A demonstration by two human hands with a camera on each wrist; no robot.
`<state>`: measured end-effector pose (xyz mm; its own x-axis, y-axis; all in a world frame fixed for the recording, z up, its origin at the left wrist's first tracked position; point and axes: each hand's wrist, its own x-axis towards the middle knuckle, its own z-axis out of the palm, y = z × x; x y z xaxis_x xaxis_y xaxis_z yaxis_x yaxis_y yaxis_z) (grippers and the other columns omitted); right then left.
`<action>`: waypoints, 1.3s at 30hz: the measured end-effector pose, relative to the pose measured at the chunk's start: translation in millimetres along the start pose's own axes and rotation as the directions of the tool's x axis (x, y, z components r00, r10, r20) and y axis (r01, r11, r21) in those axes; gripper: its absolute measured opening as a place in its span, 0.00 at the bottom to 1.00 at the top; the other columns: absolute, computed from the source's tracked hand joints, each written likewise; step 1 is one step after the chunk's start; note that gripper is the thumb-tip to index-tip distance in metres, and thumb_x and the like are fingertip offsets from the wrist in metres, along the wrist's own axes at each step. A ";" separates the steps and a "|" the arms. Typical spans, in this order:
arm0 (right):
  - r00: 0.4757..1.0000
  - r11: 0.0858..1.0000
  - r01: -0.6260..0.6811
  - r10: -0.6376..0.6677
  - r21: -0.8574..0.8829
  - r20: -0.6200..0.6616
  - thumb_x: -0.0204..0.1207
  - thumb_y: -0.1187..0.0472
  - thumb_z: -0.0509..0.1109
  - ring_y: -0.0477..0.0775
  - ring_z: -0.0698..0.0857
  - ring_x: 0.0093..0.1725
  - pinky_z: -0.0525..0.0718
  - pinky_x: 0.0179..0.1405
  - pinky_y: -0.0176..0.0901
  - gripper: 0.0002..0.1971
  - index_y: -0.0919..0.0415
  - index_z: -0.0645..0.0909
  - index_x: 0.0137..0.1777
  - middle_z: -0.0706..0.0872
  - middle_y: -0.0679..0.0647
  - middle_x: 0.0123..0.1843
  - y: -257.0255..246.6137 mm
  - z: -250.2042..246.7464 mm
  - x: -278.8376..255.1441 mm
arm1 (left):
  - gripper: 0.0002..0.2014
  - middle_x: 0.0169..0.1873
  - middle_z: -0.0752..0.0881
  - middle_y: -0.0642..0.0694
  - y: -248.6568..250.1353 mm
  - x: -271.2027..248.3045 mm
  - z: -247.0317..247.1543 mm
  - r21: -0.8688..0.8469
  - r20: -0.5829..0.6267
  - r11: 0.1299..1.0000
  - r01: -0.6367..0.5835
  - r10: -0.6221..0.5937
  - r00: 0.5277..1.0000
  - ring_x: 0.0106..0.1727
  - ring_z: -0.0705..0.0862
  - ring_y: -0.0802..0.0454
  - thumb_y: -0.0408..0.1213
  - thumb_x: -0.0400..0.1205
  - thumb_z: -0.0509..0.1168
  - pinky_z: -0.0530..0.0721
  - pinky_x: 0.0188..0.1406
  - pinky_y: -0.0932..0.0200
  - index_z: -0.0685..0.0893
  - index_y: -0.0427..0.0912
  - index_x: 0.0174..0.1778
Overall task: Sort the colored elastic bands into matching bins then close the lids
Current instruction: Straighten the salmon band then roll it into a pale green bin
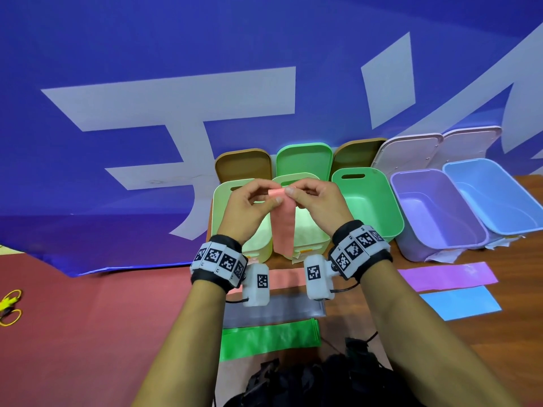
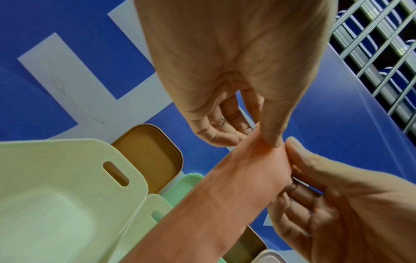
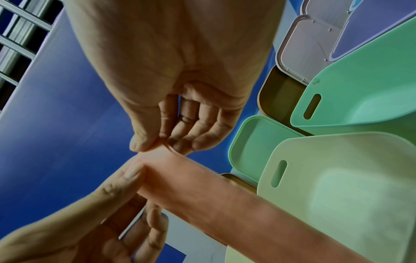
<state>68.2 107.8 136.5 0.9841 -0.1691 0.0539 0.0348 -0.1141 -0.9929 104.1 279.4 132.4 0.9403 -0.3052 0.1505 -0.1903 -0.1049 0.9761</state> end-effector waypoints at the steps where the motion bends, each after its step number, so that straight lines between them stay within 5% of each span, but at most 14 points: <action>1: 1.000 1.000 -0.003 0.003 0.006 -0.003 0.78 0.65 0.75 0.40 0.81 0.35 0.80 0.41 0.33 0.05 0.68 0.89 0.48 0.86 0.49 0.36 0.0 0.3 -0.1 | 0.08 0.49 0.90 0.47 0.4 -0.1 0.8 0.010 -0.003 1.000 -0.010 0.010 1.000 0.54 0.87 0.44 0.30 0.78 0.74 0.85 0.61 0.46 0.89 0.44 0.51; 7: 1.000 0.999 0.008 -0.009 0.032 0.026 0.75 0.69 0.76 0.48 0.89 0.50 0.87 0.57 0.43 0.08 0.58 0.89 0.51 0.92 0.53 0.48 0.1 -1.4 -0.4 | 0.03 0.44 0.91 0.48 2.9 -0.8 2.2 -0.027 -0.039 0.999 0.026 -0.027 0.999 0.48 0.87 0.49 0.35 0.81 0.72 0.86 0.55 0.48 0.91 0.45 0.47; 10: 0.999 1.000 0.026 -0.026 0.013 0.028 0.77 0.67 0.75 0.47 0.88 0.48 0.87 0.54 0.42 0.06 0.55 0.90 0.47 0.91 0.47 0.45 -0.8 -1.6 -1.4 | 0.04 0.42 0.91 0.50 4.3 -2.2 3.0 -0.024 -0.045 0.999 0.039 -0.040 0.998 0.45 0.87 0.56 0.34 0.82 0.71 0.83 0.50 0.57 0.91 0.41 0.49; 13: 1.000 1.000 0.000 -0.001 0.029 0.023 0.77 0.67 0.75 0.46 0.86 0.44 0.86 0.50 0.42 0.06 0.55 0.90 0.46 0.90 0.48 0.42 -1.4 -1.1 -2.0 | 0.11 0.50 0.90 0.43 3.5 -2.0 0.1 -0.053 -0.025 0.998 0.034 -0.035 0.999 0.53 0.88 0.46 0.30 0.79 0.73 0.85 0.58 0.53 0.88 0.41 0.57; 16: 1.000 0.999 -0.011 0.011 0.030 0.006 0.77 0.69 0.74 0.48 0.86 0.44 0.87 0.52 0.47 0.06 0.57 0.89 0.47 0.89 0.52 0.43 -2.2 -0.7 -1.8 | 0.12 0.52 0.90 0.45 3.1 -1.1 0.3 -0.022 -0.004 1.000 -0.009 0.009 1.000 0.55 0.87 0.43 0.24 0.78 0.71 0.85 0.62 0.50 0.88 0.42 0.54; 21: 0.999 0.995 -0.038 0.038 0.089 0.005 0.73 0.71 0.77 0.53 0.90 0.51 0.87 0.58 0.44 0.11 0.60 0.88 0.54 0.91 0.63 0.52 -4.6 -0.7 -0.6 | 0.06 0.48 0.90 0.46 4.6 -1.9 2.6 -0.051 -0.039 0.999 0.017 -0.019 0.999 0.51 0.87 0.50 0.29 0.81 0.71 0.85 0.59 0.49 0.89 0.43 0.51; 25: 1.000 0.997 -0.025 0.025 0.074 0.000 0.73 0.71 0.76 0.51 0.90 0.50 0.86 0.55 0.36 0.10 0.63 0.88 0.53 0.92 0.60 0.51 -9.2 -0.8 -1.8 | 0.03 0.46 0.91 0.45 6.7 -1.4 2.9 -0.059 -0.061 0.997 0.043 -0.047 0.997 0.49 0.87 0.53 0.32 0.82 0.70 0.85 0.58 0.49 0.90 0.41 0.48; 29: 1.000 0.996 -0.028 0.028 0.083 -0.006 0.73 0.70 0.78 0.54 0.91 0.49 0.87 0.56 0.41 0.08 0.60 0.88 0.49 0.92 0.58 0.49 -10.1 -0.5 -1.2 | 0.04 0.49 0.90 0.42 5.0 -0.8 1.1 -0.064 -0.069 0.997 0.048 -0.052 0.996 0.53 0.88 0.47 0.33 0.81 0.71 0.86 0.61 0.46 0.89 0.41 0.50; 34: 1.000 0.996 -0.027 0.028 0.089 -0.004 0.73 0.71 0.77 0.50 0.88 0.46 0.88 0.53 0.43 0.07 0.62 0.88 0.49 0.90 0.64 0.48 -9.2 1.8 1.0 | 0.12 0.48 0.89 0.48 8.7 -1.6 2.4 -0.059 -0.018 0.998 -0.006 0.005 1.000 0.54 0.87 0.50 0.21 0.77 0.70 0.84 0.59 0.56 0.87 0.42 0.50; 39: 0.999 0.995 -0.038 0.036 0.089 0.016 0.73 0.68 0.79 0.52 0.91 0.47 0.86 0.54 0.37 0.10 0.61 0.87 0.54 0.92 0.63 0.48 -12.0 -0.7 -3.8 | 0.08 0.47 0.89 0.48 8.6 -1.0 3.6 -0.071 -0.047 0.997 0.005 -0.008 0.999 0.50 0.86 0.53 0.24 0.79 0.70 0.83 0.55 0.60 0.88 0.38 0.50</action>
<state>63.9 109.1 148.3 0.9874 -0.1574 0.0162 0.0131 -0.0203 -0.9997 100.5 275.3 140.1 0.9540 -0.2599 0.1497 -0.1654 -0.0392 0.9855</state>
